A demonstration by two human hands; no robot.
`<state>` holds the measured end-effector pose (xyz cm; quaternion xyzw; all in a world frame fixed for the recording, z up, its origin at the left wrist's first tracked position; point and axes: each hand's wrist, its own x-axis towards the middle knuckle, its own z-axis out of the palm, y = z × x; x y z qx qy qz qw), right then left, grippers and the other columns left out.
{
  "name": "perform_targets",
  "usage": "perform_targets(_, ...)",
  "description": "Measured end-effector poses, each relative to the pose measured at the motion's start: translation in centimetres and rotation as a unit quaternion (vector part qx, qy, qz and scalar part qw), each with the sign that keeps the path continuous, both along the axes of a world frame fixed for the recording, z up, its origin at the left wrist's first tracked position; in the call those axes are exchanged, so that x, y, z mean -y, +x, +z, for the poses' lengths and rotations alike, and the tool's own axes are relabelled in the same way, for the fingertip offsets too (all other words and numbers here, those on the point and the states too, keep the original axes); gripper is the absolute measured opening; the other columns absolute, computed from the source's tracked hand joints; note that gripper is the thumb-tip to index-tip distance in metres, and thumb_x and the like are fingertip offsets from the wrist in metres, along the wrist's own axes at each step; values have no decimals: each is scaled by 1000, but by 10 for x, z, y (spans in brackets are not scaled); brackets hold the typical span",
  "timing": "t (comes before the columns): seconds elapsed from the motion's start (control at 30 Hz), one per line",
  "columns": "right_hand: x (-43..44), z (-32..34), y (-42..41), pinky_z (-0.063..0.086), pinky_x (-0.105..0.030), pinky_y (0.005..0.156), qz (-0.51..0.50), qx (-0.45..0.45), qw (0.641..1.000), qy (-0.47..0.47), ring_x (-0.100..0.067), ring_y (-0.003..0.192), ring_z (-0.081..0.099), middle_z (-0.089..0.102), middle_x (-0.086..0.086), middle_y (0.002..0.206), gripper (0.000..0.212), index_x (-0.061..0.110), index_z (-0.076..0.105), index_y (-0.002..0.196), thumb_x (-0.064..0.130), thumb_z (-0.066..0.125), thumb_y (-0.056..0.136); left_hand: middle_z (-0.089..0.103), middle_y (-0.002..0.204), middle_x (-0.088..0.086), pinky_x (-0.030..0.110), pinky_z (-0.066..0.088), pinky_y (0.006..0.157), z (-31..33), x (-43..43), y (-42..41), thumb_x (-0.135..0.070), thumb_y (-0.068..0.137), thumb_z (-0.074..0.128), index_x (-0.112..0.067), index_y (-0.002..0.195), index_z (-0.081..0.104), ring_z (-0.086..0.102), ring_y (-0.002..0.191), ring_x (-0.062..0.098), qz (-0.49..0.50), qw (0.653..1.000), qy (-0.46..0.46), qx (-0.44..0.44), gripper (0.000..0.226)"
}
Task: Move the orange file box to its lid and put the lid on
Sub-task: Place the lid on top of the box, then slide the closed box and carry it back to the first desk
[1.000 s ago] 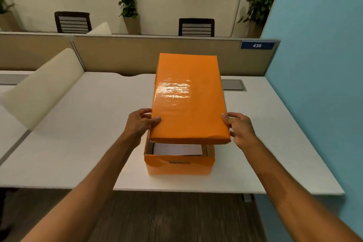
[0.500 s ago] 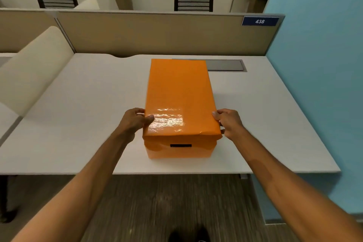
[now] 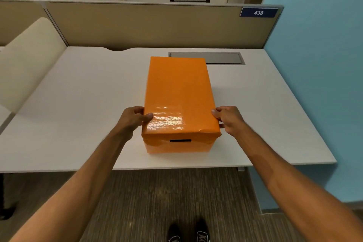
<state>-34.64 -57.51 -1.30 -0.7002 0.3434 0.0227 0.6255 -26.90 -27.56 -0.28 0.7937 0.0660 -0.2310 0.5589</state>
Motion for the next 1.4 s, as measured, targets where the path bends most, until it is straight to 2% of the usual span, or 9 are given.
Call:
perform_targets(0.17, -4, -9, 0, 50, -47, 82, -2, -3, 1000, -19, -33, 111, 59, 61, -14, 129, 40, 6, 57, 131, 19, 63, 94, 65, 128, 13, 47, 54, 94, -9, -3, 0, -18, 91, 69, -6, 137, 55, 64, 111, 34, 7, 1000, -2, 0, 50)
perform_targets(0.3, -6, -15, 0, 51, -41, 74, 3, -5, 999, -50, -27, 98, 59, 63, -14, 127, 39, 7, 58, 130, 21, 63, 94, 64, 129, 12, 42, 53, 85, -18, -5, -1, -21, 90, 69, -8, 139, 54, 63, 106, 30, 8, 1000, 4, 1, 52)
perform_targets(0.5, -9, -17, 0, 53, -43, 78, -7, -5, 998, -68, -28, 99, 60, 63, -11, 122, 38, 8, 59, 129, 23, 63, 94, 63, 133, 12, 49, 52, 93, -23, -8, 0, -25, 91, 69, -11, 141, 52, 63, 112, 32, -3, 1000, 3, 8, 55)
perform_targets(0.7, -7, -9, 7, 53, -38, 67, -21, 10, 998, -58, -24, 86, 63, 65, -9, 100, 6, 20, 60, 84, 17, 64, 88, 52, 144, 15, 53, 47, 97, -21, -7, 10, -15, 86, 74, -15, 150, 34, 55, 125, 39, 11, 999, -25, -22, 75)
perform_targets(0.83, 0, -4, 25, 57, -38, 70, -26, 38, 996, -71, -28, 94, 66, 68, -11, 103, 11, 14, 65, 97, 19, 64, 87, 49, 148, 14, 55, 43, 103, -13, -3, 28, -25, 86, 74, -16, 151, 32, 51, 130, 38, 15, 999, -42, -5, 78)
perform_targets(1.0, 14, 2, 63, 55, -43, 89, -10, 50, 990, -132, -29, 111, 61, 61, -10, 129, 48, 13, 55, 134, 25, 66, 89, 47, 150, 14, 52, 42, 106, -6, 8, 64, -32, 88, 72, -14, 150, 35, 49, 132, 36, 1, 999, -25, 30, 74)
perform_targets(1.1, 24, 2, 90, 52, -44, 96, 19, 72, 982, -171, -28, 117, 59, 59, -9, 134, 49, 15, 54, 137, 24, 66, 90, 41, 155, 12, 53, 39, 110, -4, 16, 90, -33, 89, 71, -16, 150, 36, 44, 138, 35, -8, 998, -5, 63, 73)
perform_targets(1.23, 34, 1, 127, 48, -33, 88, 70, 92, 965, -237, -27, 116, 60, 60, -10, 133, 50, 15, 52, 139, 27, 65, 92, 38, 158, 8, 50, 40, 107, -1, 30, 124, -35, 91, 67, -18, 153, 34, 43, 139, 34, -12, 995, 21, 98, 72)
perform_targets(1.4, 47, -4, 175, 49, -42, 94, 79, 106, 962, -238, -30, 119, 59, 58, -13, 136, 53, 14, 48, 142, 31, 62, 94, 36, 159, 9, 53, 38, 109, -4, 46, 164, -42, 93, 63, -18, 154, 30, 41, 141, 35, -7, 996, 22, 91, 73)
